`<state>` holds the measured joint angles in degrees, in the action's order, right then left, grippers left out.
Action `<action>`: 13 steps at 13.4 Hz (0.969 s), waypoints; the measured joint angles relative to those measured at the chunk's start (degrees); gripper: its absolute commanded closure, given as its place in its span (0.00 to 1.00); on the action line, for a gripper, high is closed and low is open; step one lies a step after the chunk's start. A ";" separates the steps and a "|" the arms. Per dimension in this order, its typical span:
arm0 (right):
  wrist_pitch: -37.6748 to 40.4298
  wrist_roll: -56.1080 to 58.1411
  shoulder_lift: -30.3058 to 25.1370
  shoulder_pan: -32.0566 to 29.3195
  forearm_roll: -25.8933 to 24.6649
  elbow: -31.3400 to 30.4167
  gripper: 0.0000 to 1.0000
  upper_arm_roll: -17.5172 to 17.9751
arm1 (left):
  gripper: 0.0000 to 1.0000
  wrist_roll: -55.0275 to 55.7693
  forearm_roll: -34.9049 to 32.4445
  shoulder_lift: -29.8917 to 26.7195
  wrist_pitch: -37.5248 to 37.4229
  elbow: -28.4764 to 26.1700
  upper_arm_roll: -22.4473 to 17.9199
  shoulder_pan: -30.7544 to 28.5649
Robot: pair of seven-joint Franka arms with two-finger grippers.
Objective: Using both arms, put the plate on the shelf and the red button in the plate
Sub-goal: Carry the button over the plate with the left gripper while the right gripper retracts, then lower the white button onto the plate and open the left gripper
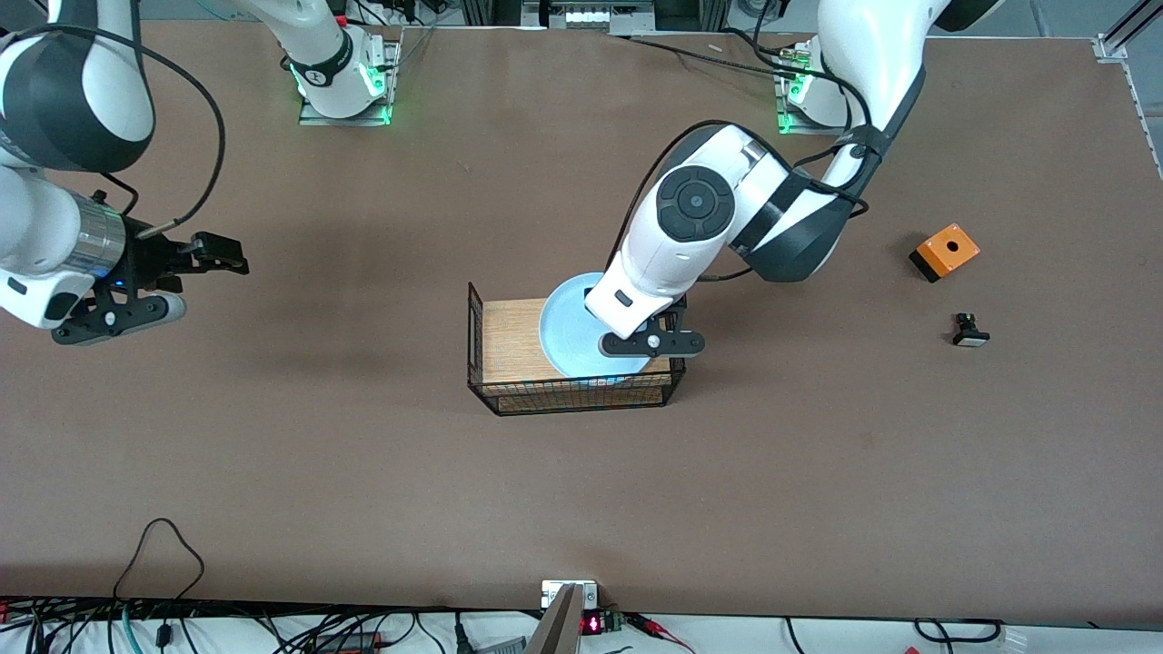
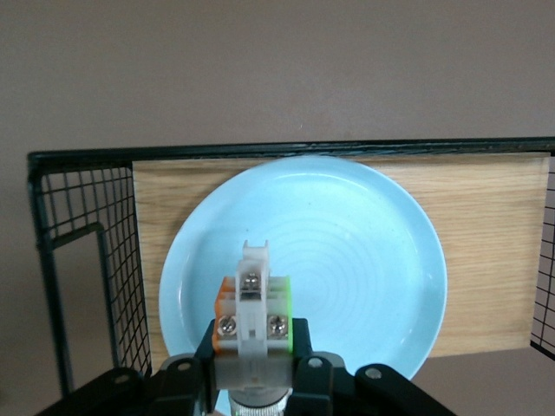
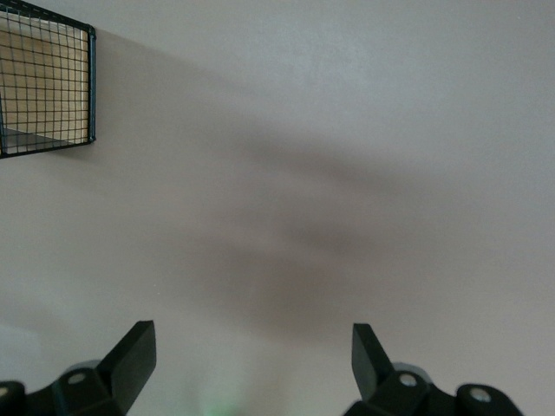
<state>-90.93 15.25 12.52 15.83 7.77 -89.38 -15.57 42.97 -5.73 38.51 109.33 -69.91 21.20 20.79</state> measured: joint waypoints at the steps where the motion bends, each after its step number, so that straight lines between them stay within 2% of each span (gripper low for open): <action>1: -1.49 0.16 -1.63 -5.02 -0.46 -1.70 0.00 4.75 | 1.00 0.01 0.00 0.29 0.31 0.13 -0.87 0.96; 4: -6.23 0.56 -5.80 -9.16 -2.64 -4.99 0.00 10.14 | 1.00 0.03 0.00 1.68 1.31 0.15 -1.54 2.38; 7: -4.53 -1.00 -9.20 -11.43 -6.37 -6.54 0.00 16.73 | 0.99 0.03 0.00 3.33 2.13 0.17 -1.57 3.45; 8: -3.80 -1.14 -9.87 -11.79 -6.63 -6.79 0.00 17.74 | 0.87 0.04 0.00 3.75 2.19 0.18 -1.57 3.91; 9: -3.52 -1.19 -10.19 -11.99 -6.68 -6.84 0.00 18.04 | 0.49 0.09 0.00 4.08 2.23 0.18 -1.58 4.28; 10: -3.51 -1.27 -10.21 -12.27 -6.71 -6.84 0.00 18.05 | 0.00 0.19 0.00 4.30 2.27 0.18 -1.60 4.48; 13: -3.51 -7.47 -9.75 -13.67 -6.79 -6.84 0.00 18.00 | 0.00 0.21 0.00 4.45 2.43 0.57 -1.76 4.52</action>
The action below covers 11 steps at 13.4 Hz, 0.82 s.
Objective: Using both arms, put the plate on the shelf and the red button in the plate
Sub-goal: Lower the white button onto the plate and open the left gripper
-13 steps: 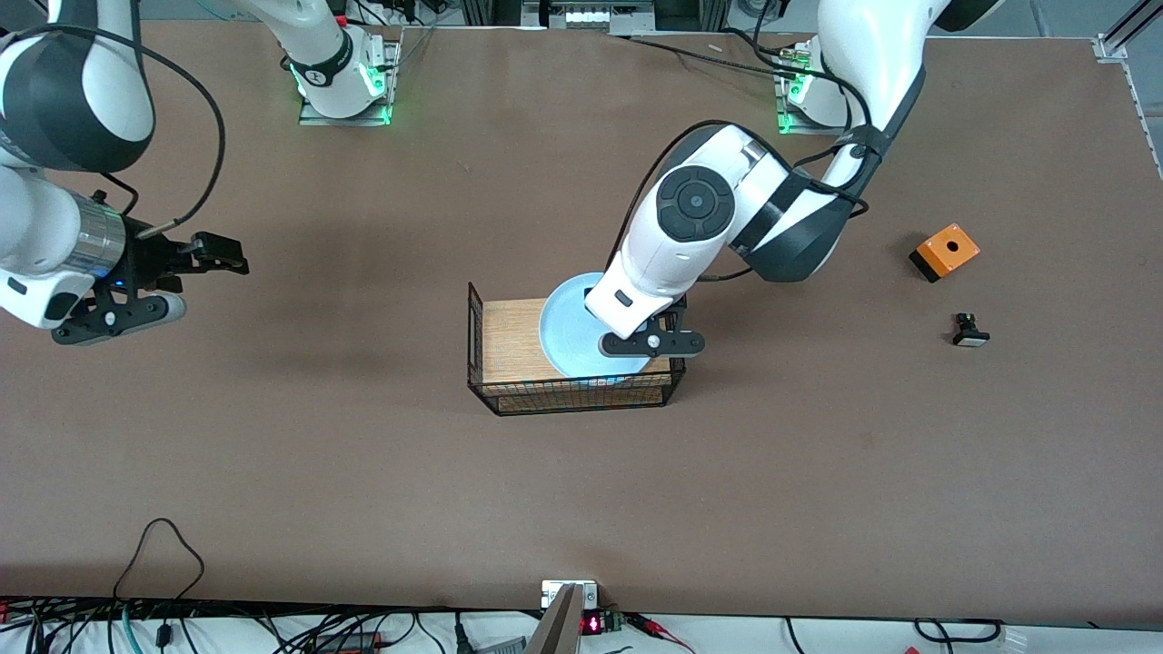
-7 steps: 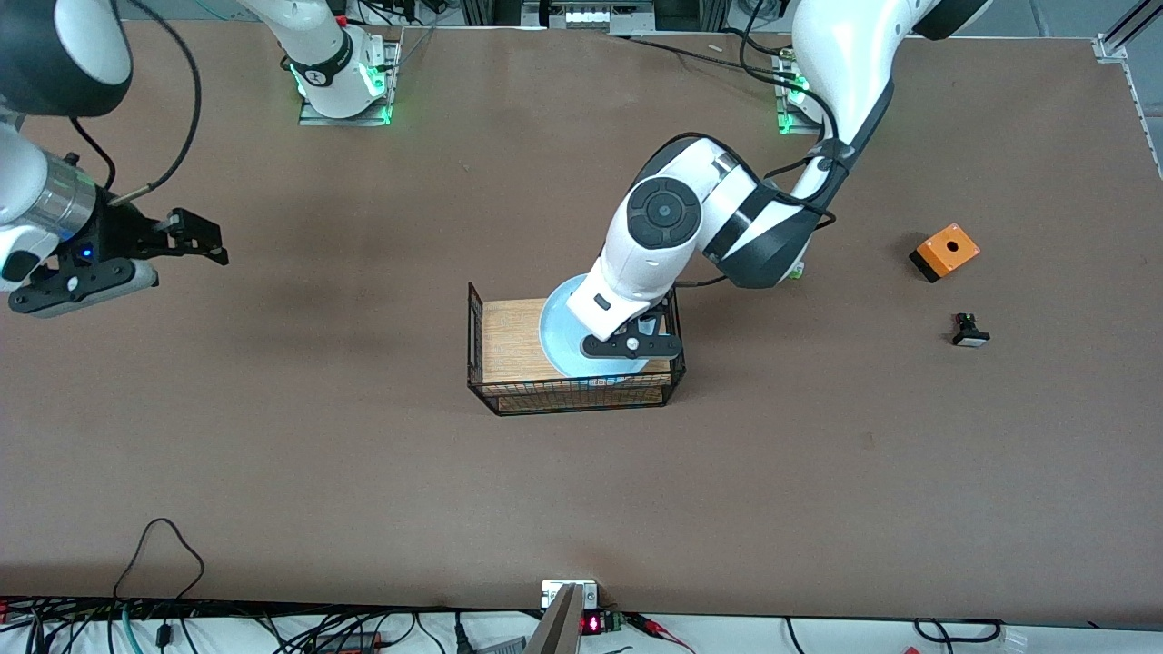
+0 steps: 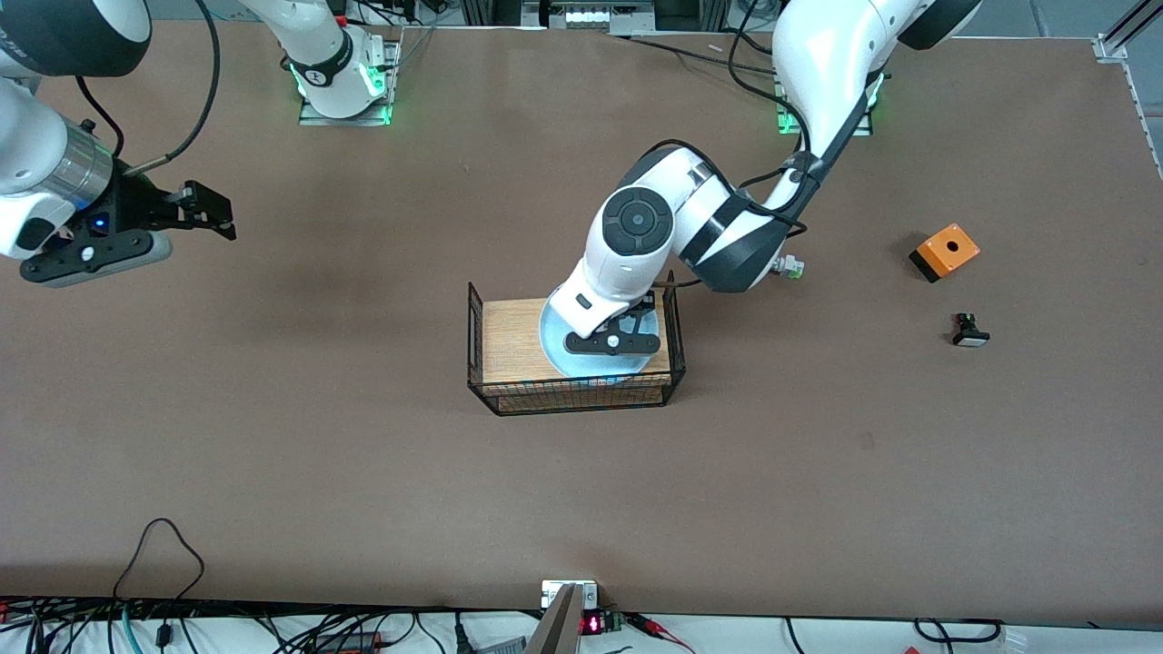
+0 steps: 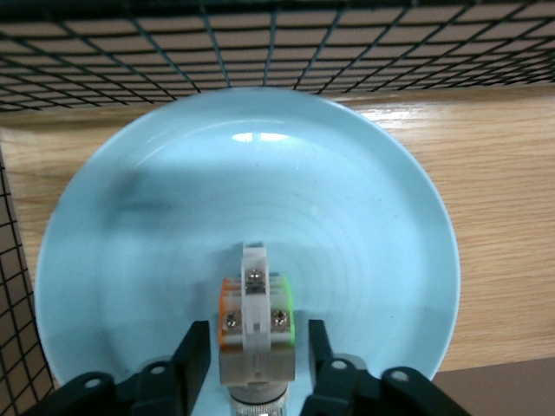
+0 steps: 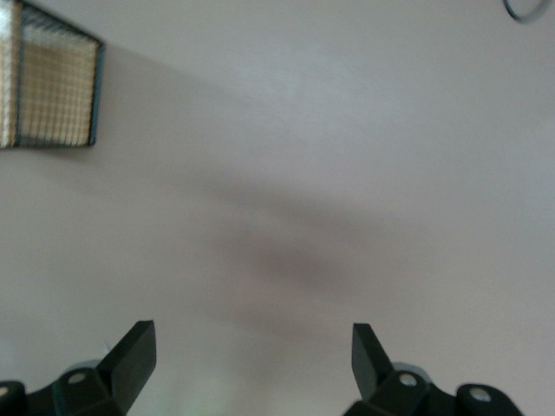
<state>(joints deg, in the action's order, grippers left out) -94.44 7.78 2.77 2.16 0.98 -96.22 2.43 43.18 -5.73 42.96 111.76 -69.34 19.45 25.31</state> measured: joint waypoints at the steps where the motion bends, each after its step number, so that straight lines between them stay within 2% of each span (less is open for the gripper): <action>1: 0.00 -2.11 0.17 -0.08 -0.11 0.00 0.00 0.00 | 0.00 0.00 0.00 -0.01 0.01 0.53 -0.05 -0.01; 5: -0.02 -3.88 0.34 0.02 -0.12 1.25 0.00 0.33 | 0.00 0.02 -0.08 -2.04 0.02 2.85 -0.45 -0.76; 7: 0.12 -4.14 0.34 -0.10 -0.12 2.12 0.00 0.31 | 0.00 0.02 -0.26 -5.89 -0.62 3.52 -0.59 -2.63; 9: 0.30 -4.15 0.35 -0.24 -0.12 2.57 0.00 0.31 | 0.00 -0.04 -0.49 -10.45 -4.91 3.57 -0.62 -4.82; 11: 0.84 -4.26 0.38 -0.31 -0.12 2.64 0.00 0.31 | 0.00 -0.05 -4.25 -13.47 -8.22 3.48 -0.64 -5.58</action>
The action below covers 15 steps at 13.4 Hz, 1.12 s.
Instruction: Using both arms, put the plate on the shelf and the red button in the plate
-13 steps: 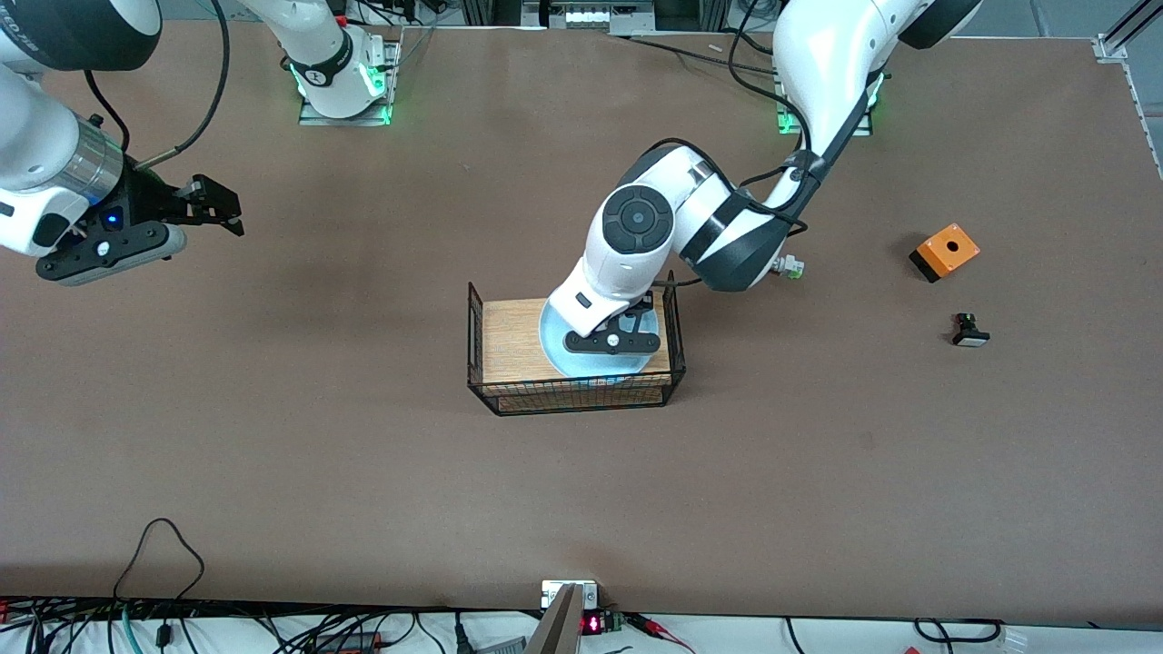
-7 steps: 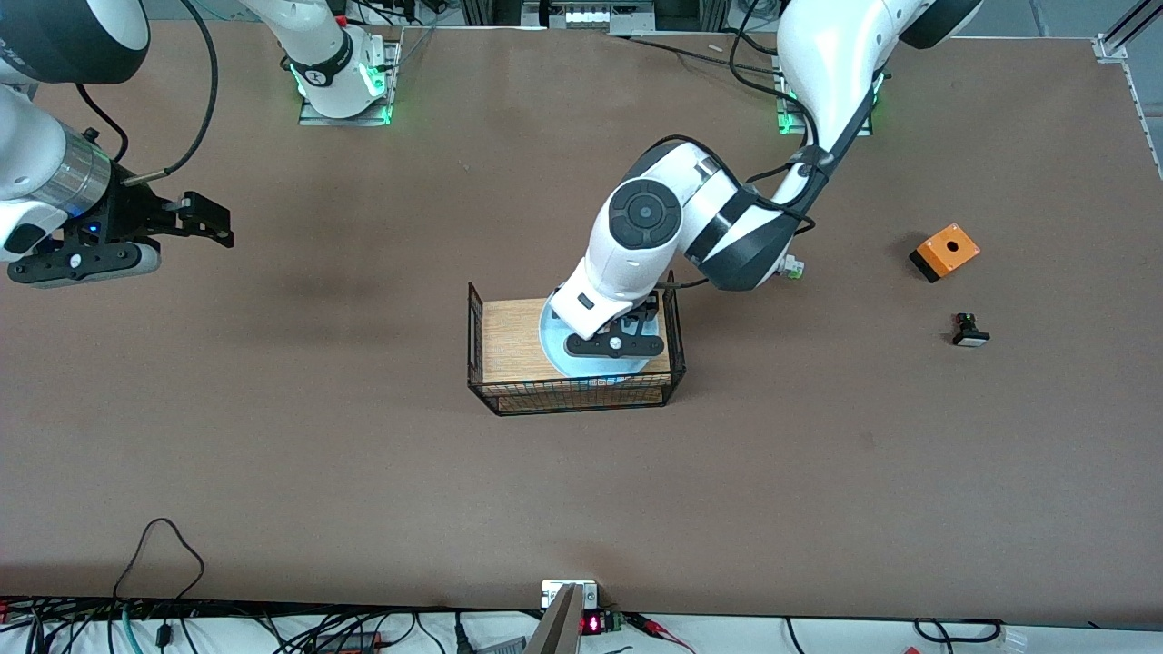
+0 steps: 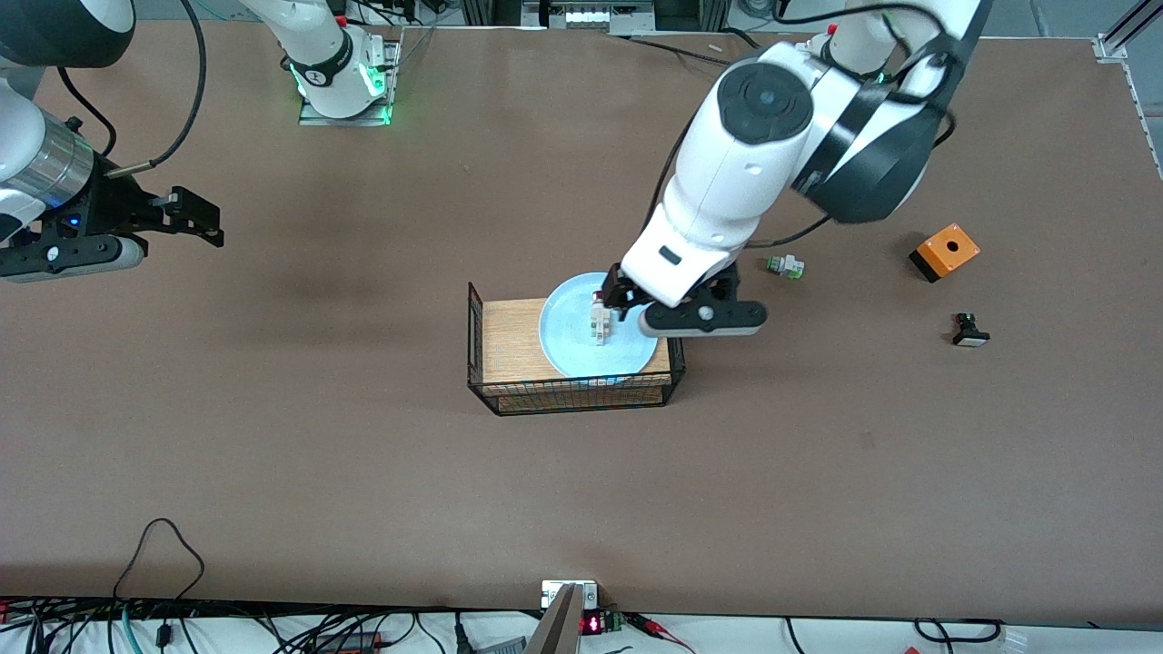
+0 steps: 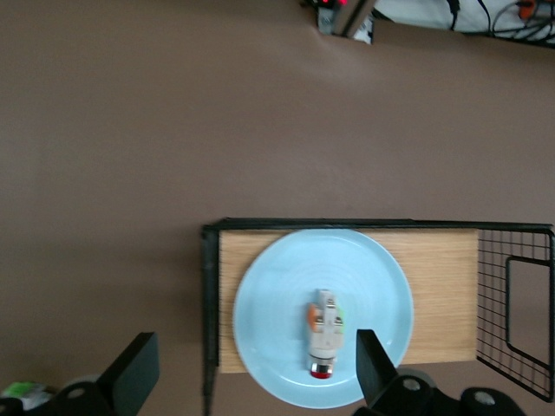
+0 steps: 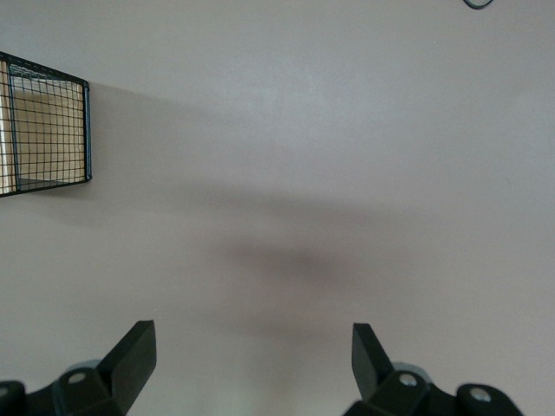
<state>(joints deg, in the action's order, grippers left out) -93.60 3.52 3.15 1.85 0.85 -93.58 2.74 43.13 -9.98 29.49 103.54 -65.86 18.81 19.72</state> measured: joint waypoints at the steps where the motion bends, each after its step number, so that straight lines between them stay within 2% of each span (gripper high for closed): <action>1: 0.13 -0.15 0.07 -0.05 0.00 0.00 0.00 0.00 | 0.00 -0.03 -2.96 -1.01 -0.50 0.00 -0.02 -0.33; 4: 0.19 -0.42 0.53 -0.18 0.00 0.00 0.00 -0.01 | 0.00 -1.41 -5.22 -3.03 -3.08 -0.03 -0.01 -4.49; 7: 0.20 -0.45 0.67 -0.19 0.00 0.00 0.00 0.00 | 0.00 -5.90 0.40 -4.11 -7.42 -0.03 0.07 -12.43; 10: 0.21 -0.45 0.82 -0.17 0.00 0.00 0.00 0.02 | 0.00 -12.89 1.87 -5.86 -12.16 -0.02 0.01 -19.39; 13: 0.54 -0.42 0.72 0.35 0.01 0.33 0.00 0.61 | 0.00 -16.96 1.90 -6.31 -16.06 -0.11 -0.09 -23.06; 15: 3.62 -0.46 0.30 2.20 -0.02 0.64 0.00 0.96 | 0.00 -17.63 2.15 -6.30 -17.24 -0.50 -0.07 -25.27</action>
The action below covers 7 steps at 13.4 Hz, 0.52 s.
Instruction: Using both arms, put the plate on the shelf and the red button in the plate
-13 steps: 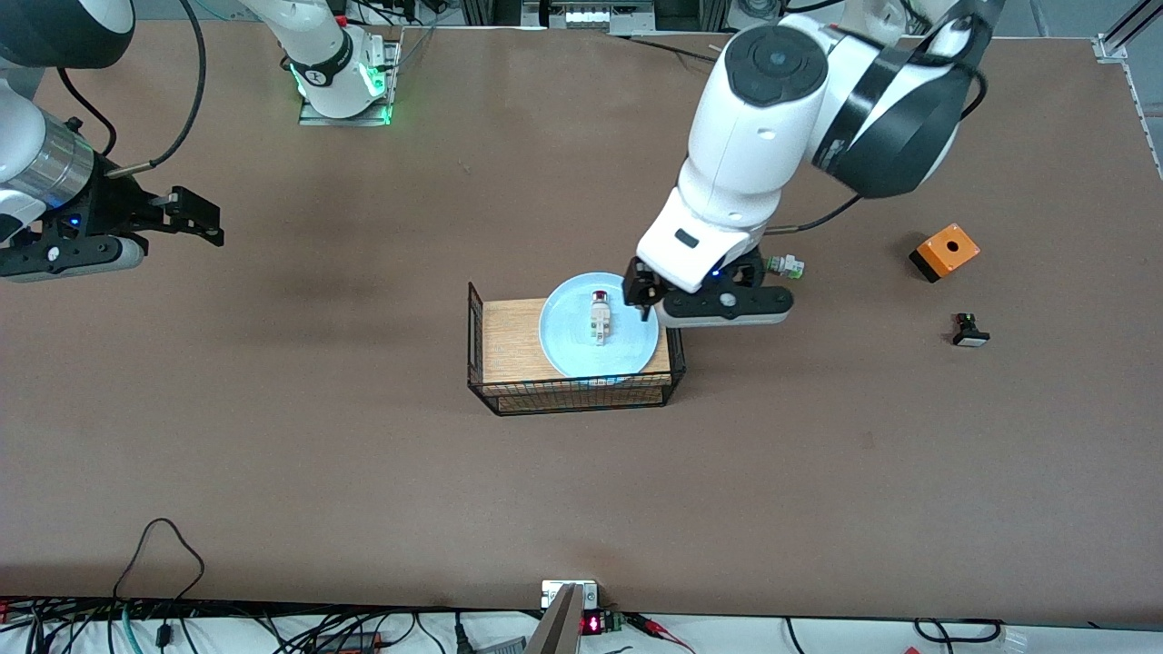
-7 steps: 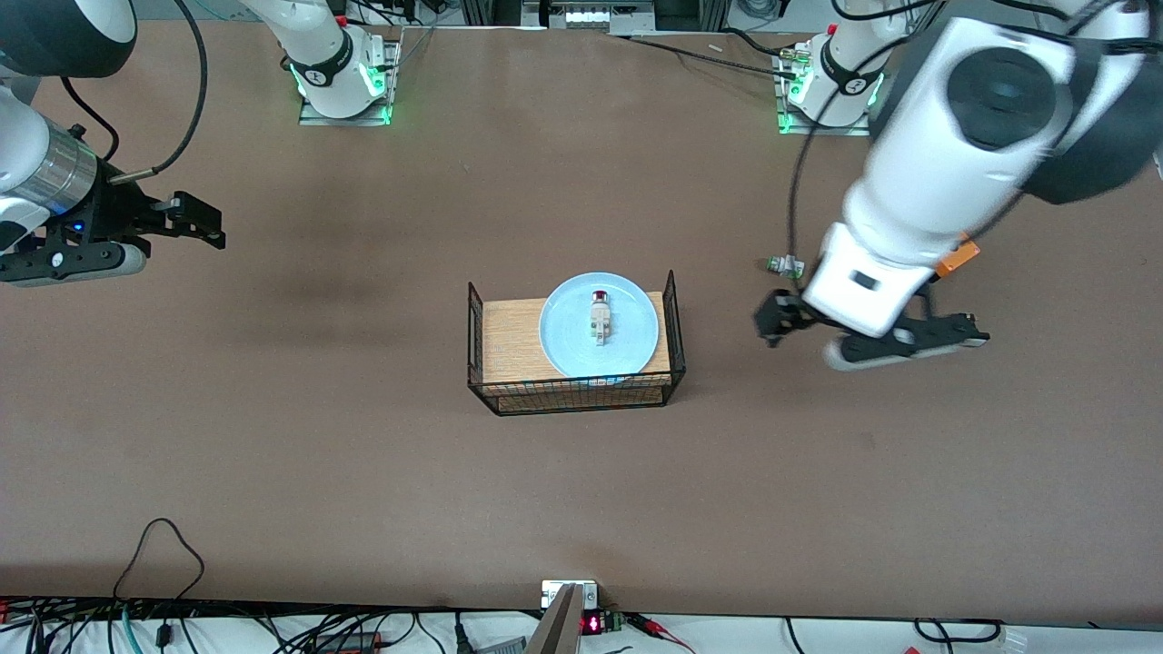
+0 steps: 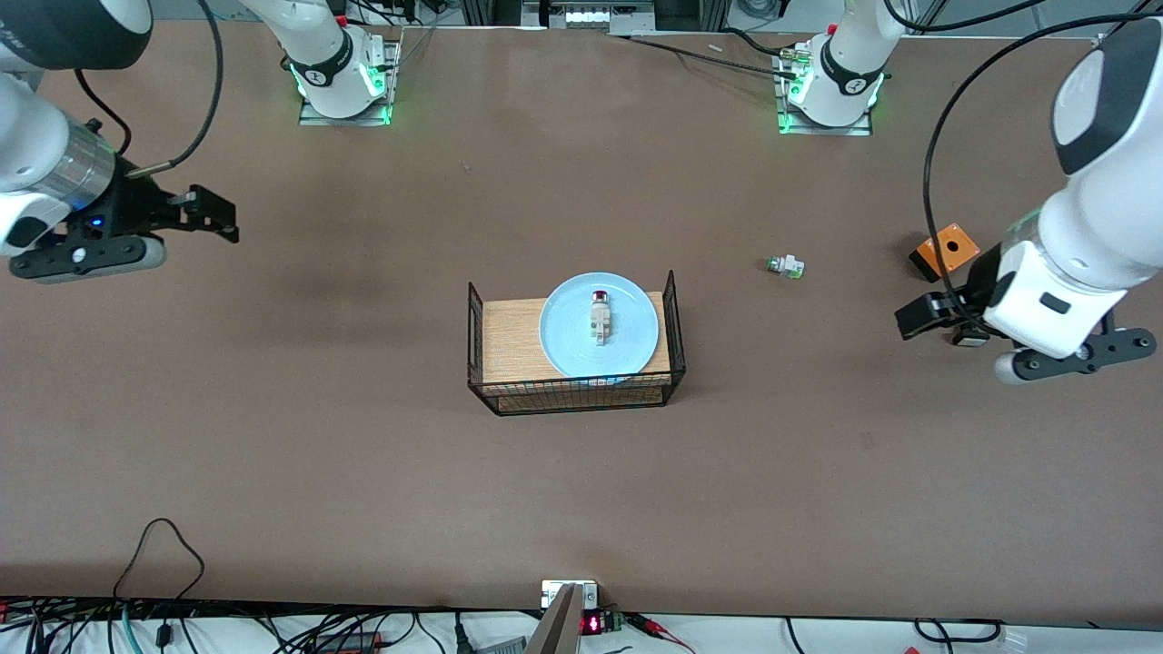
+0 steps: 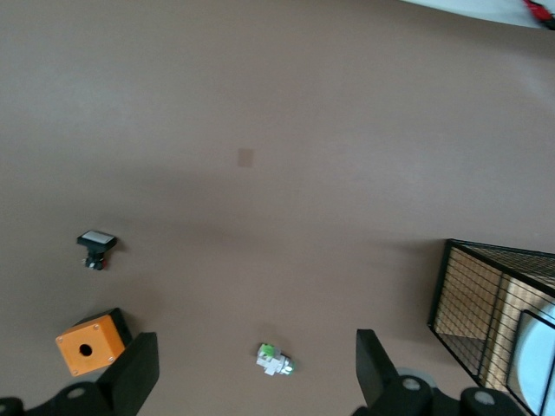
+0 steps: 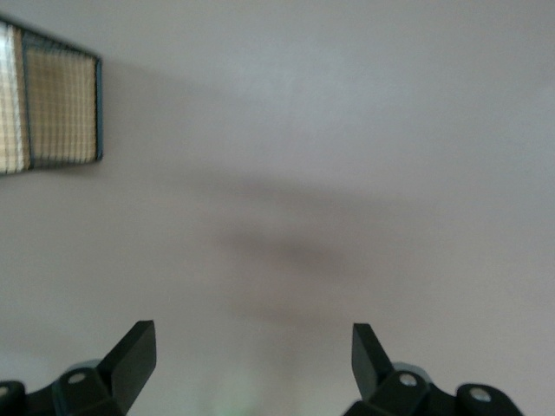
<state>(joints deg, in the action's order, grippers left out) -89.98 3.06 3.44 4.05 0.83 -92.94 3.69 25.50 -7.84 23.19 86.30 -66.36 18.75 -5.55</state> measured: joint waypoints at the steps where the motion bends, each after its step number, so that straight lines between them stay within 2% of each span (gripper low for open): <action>1: 0.91 -0.06 -0.30 0.97 -0.08 0.01 0.00 0.08 | 0.00 -0.28 0.12 0.00 -0.10 -0.10 0.01 -1.05; 7: 1.60 -0.06 -2.00 1.50 -0.28 -2.33 0.00 -0.03 | 0.00 -11.98 1.01 -0.56 -1.15 -2.28 0.06 -5.94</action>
<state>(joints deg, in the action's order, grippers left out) -88.38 3.00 1.44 5.55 0.56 -95.28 3.66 13.52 -6.83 22.63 85.15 -68.64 18.80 -11.49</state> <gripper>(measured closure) 0.000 0.000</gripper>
